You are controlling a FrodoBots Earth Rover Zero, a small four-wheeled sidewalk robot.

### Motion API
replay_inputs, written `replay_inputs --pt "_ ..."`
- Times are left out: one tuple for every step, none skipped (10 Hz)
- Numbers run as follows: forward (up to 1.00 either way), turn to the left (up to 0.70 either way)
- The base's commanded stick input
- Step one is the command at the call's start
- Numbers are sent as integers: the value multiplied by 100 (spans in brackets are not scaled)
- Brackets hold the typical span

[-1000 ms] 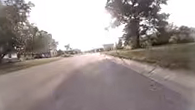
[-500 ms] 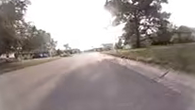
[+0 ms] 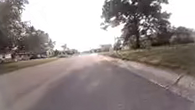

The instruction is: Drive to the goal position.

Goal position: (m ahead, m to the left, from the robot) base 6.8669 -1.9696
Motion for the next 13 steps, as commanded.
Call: replay_inputs --pt "100 1" --pt "100 3" --pt "100 3" --pt "100 3" --pt "100 1" --pt "100 0" --pt "100 0" --pt "100 0" --pt "100 0" --pt "100 2" --pt "100 7" --pt "100 38" --pt "100 22"
